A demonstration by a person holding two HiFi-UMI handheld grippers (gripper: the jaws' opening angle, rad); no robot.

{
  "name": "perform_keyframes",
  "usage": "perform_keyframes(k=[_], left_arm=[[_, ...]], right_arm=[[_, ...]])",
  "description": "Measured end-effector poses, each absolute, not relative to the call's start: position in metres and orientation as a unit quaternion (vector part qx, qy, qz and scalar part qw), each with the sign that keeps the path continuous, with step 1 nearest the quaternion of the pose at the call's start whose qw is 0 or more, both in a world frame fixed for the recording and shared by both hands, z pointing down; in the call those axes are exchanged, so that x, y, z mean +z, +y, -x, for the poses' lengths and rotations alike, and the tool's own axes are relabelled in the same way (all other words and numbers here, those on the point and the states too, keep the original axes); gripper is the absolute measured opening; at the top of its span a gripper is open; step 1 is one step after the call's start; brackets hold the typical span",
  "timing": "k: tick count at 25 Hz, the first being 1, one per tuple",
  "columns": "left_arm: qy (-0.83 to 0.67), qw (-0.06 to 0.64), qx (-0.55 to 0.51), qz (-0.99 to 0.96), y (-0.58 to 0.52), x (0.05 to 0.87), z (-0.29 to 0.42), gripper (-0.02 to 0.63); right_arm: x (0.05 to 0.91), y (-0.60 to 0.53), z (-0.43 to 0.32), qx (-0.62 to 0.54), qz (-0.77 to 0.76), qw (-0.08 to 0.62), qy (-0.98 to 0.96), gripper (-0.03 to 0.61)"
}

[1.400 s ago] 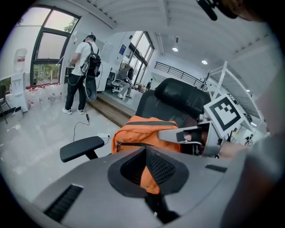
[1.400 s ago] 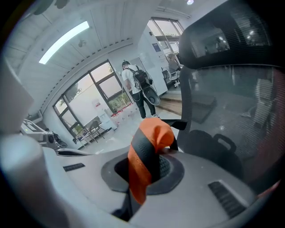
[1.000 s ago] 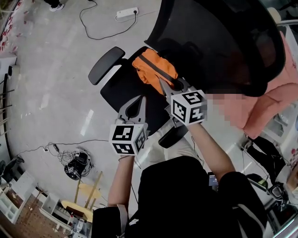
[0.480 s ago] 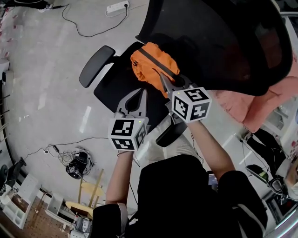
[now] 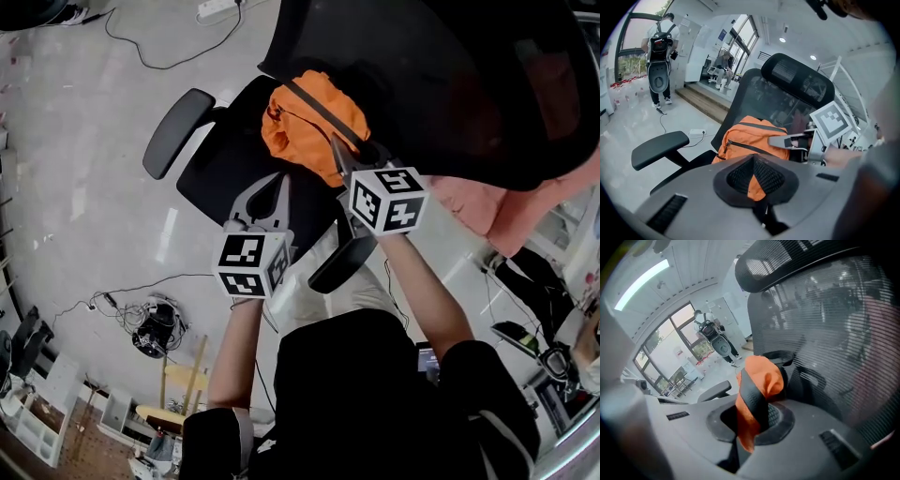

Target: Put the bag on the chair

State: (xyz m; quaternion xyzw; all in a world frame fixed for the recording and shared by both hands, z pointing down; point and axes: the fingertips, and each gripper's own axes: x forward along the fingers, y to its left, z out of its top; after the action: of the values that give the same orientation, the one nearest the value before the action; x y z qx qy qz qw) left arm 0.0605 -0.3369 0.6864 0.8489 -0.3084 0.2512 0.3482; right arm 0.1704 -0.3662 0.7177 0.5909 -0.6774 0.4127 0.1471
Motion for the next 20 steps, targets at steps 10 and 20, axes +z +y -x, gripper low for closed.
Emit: perform_keyframes(k=[10,20], left_arm=[[-0.300,0.356,0.266,-0.844,-0.332,0.706,-0.072,0.008],[-0.288,0.357,0.263,-0.849,-0.331,0.708,-0.084,0.008]], right_arm=[[0.737,-0.356,-0.205,0.412,-0.630,0.166,-0.636,0.009],[0.747,-0.348,-0.207,0.416,-0.612,0.186,-0.646,0.020]])
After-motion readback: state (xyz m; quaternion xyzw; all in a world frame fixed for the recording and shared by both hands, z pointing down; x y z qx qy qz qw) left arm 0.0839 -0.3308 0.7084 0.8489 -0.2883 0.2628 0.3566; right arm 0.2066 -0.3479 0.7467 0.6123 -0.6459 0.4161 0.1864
